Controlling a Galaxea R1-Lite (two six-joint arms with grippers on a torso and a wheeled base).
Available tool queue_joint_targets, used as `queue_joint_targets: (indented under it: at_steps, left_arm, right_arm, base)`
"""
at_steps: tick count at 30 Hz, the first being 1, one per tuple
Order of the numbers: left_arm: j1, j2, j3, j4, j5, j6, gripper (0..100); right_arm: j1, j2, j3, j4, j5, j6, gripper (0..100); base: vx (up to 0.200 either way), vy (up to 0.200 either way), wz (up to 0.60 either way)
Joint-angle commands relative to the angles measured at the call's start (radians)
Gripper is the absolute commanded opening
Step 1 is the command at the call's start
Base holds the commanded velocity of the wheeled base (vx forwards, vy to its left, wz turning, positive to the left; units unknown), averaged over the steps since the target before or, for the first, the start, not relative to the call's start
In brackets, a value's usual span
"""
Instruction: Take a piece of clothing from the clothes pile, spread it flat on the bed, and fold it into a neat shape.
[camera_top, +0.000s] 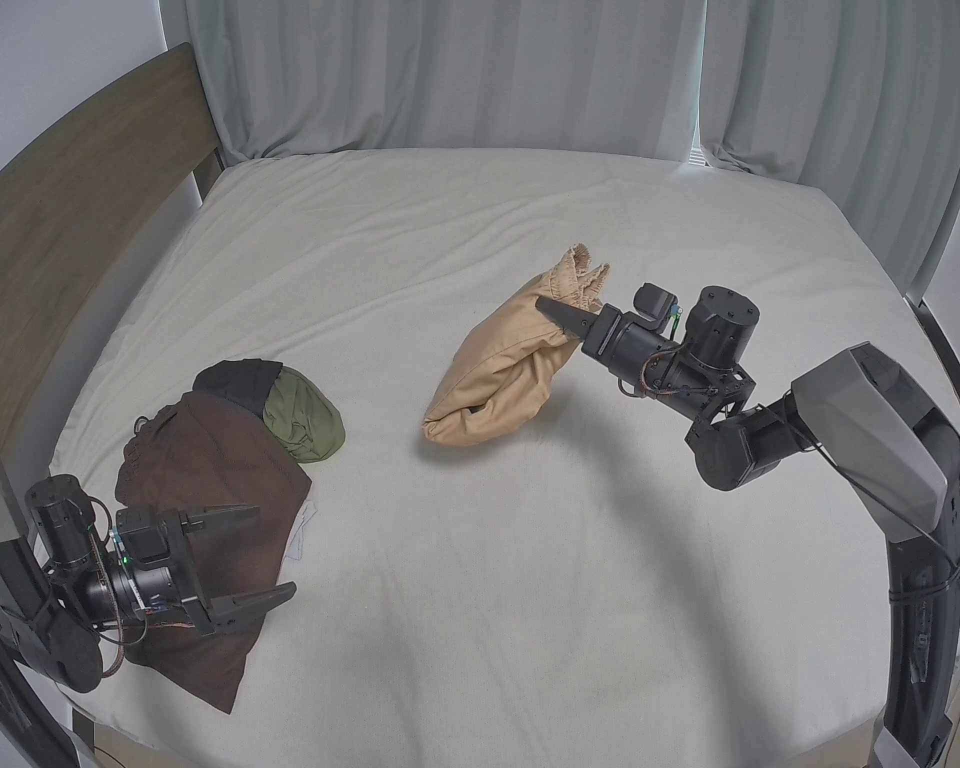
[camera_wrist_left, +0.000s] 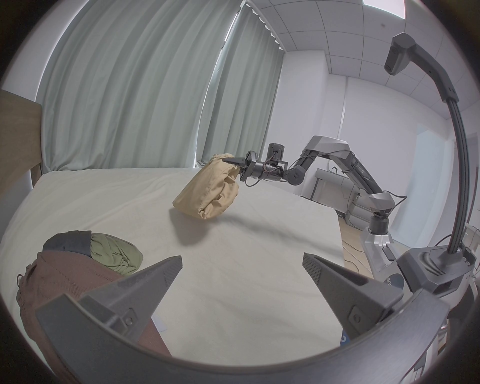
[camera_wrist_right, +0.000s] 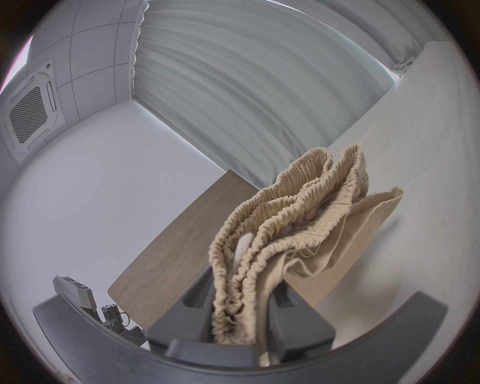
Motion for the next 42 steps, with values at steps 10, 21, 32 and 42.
queue_joint_targets:
  at_steps: [10, 21, 32, 42]
  left_arm:
    - [-0.002, -0.006, 0.015, -0.001, 0.000, 0.000, 100]
    - [-0.003, -0.009, 0.021, -0.001, 0.000, 0.000, 100]
    - [-0.003, -0.007, 0.021, -0.001, 0.000, 0.000, 100]
    - [-0.009, -0.009, 0.018, -0.001, 0.000, 0.000, 100]
  right_arm:
    - [-0.072, 0.129, 0.016, 0.014, 0.000, -0.006, 0]
    - [-0.108, 0.120, 0.251, -0.129, -0.003, -0.041, 0]
    - [-0.127, 0.166, 0.265, -0.162, -0.005, -0.067, 0]
    - [-0.127, 0.157, 0.315, -0.162, -0.009, -0.101, 100]
  base:
    - [0.000, 0.000, 0.00]
    - [0.000, 0.000, 0.00]
    - [0.000, 0.000, 0.00]
    - [0.000, 0.000, 0.00]
